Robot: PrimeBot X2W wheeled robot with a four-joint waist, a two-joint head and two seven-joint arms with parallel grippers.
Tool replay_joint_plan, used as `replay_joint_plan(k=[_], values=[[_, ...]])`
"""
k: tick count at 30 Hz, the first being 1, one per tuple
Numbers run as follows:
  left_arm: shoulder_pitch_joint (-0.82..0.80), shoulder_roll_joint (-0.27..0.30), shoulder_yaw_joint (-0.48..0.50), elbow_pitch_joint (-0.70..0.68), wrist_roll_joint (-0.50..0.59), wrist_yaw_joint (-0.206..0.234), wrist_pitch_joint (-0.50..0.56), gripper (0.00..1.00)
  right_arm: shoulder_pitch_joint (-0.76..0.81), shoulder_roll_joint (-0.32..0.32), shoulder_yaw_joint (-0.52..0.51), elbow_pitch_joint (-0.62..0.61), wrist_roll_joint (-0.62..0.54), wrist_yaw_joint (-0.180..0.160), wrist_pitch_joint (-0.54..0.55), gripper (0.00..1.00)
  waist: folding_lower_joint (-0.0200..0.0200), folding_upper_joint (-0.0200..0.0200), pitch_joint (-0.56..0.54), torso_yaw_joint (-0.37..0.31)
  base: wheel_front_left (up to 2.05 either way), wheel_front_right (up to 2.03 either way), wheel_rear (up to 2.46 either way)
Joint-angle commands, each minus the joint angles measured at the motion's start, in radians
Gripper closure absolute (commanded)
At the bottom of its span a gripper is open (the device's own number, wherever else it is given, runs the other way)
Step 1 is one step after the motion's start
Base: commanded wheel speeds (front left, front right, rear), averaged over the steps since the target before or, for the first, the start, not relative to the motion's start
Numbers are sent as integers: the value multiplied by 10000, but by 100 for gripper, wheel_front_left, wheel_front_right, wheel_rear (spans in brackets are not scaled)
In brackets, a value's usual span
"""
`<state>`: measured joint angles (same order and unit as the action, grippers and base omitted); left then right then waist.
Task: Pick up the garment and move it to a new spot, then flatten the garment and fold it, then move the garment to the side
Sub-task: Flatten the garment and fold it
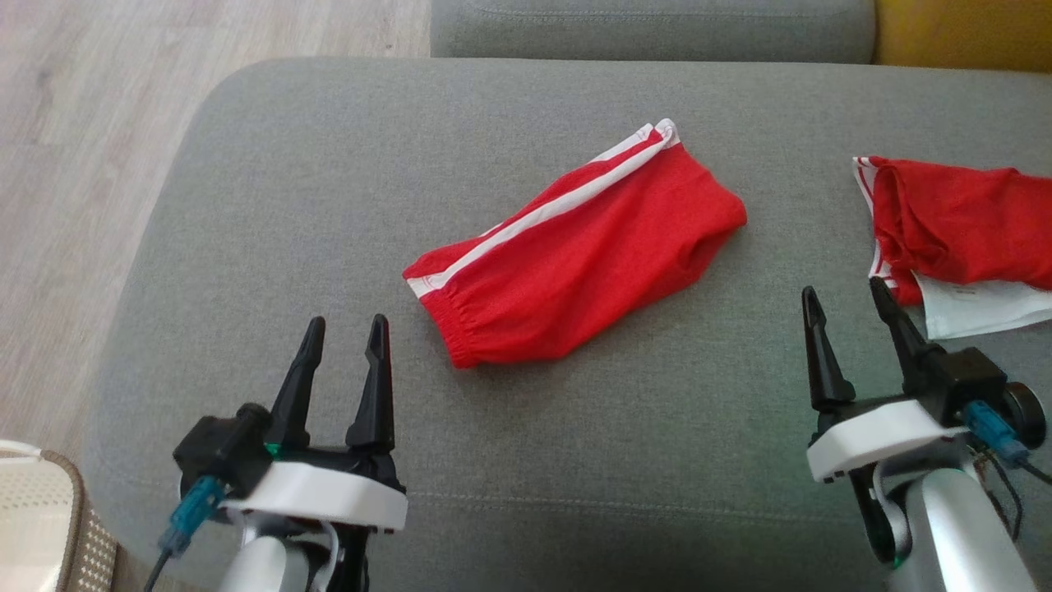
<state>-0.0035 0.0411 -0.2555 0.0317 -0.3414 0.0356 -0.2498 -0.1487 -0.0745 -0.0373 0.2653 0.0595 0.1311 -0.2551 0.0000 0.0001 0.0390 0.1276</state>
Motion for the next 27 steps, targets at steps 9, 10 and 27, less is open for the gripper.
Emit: replay_joint_plan(k=[9,10,27], values=[[-664,91,109,-417,154,40,-120,0,-731,143,-77,212,1020,-4,355,0,0,-1,410,252,0,0,0],[-712,91,65,-430,140,55,-120,0,-874,160,-140,303,1406,-4,524,0,0,-1,509,305,0,0,0],[-1353,91,-641,-454,-156,270,-120,0,-3606,169,-1769,2492,5970,-4,4034,0,0,-1,1696,1552,0,0,0]])
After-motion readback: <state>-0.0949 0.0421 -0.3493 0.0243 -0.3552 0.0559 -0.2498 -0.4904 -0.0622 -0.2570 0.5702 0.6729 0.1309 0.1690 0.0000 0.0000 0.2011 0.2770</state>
